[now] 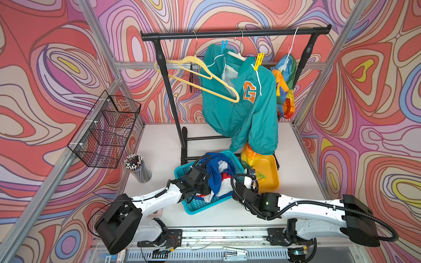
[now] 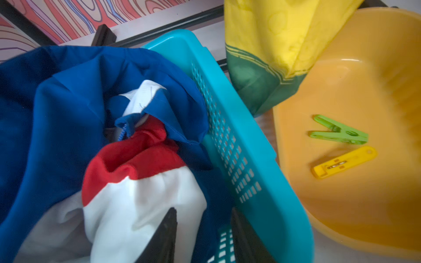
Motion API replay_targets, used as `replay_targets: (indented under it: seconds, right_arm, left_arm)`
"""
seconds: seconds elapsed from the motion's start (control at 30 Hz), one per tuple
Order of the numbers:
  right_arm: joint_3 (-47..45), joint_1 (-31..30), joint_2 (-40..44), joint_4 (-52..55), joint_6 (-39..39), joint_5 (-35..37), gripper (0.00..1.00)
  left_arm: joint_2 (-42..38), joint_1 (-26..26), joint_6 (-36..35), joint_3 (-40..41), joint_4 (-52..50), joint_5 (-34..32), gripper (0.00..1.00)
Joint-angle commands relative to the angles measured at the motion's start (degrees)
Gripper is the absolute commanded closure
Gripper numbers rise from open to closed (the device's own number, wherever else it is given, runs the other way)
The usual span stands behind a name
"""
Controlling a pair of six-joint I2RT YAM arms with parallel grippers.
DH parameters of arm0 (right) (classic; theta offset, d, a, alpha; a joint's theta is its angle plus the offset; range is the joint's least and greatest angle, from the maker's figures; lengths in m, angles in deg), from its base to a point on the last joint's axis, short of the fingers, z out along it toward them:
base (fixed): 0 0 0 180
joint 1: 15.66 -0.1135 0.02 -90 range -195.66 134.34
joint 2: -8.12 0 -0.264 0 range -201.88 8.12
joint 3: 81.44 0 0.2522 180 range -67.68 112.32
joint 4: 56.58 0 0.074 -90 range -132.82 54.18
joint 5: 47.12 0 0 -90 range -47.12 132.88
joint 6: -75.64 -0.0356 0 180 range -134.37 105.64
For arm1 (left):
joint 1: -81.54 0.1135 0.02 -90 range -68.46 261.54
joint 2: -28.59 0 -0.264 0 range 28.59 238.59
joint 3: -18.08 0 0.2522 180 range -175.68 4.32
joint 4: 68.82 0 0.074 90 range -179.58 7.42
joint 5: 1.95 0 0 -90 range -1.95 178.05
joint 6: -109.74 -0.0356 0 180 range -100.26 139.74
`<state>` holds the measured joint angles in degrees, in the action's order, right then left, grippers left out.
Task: Remove the clothespins securing jackets to the hanger
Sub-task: Adjust the jacket in the basket.
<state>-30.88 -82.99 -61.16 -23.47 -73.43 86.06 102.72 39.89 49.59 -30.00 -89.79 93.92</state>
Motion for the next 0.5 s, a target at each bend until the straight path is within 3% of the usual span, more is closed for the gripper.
replay_targets:
  seconds: [0.0, 0.47]
  right_arm:
    - [-2.66, -0.42, 1.91, 3.94, -4.37, 1.01, 0.60]
    - [-1.86, -0.42, 4.52, 12.05, -6.21, -1.24, 0.73]
  left_arm:
    - [-0.74, -0.95, 1.90, 1.26, 1.19, 2.29, 0.44]
    - [-5.45, -3.58, 6.28, 1.13, -1.33, -1.30, 0.32]
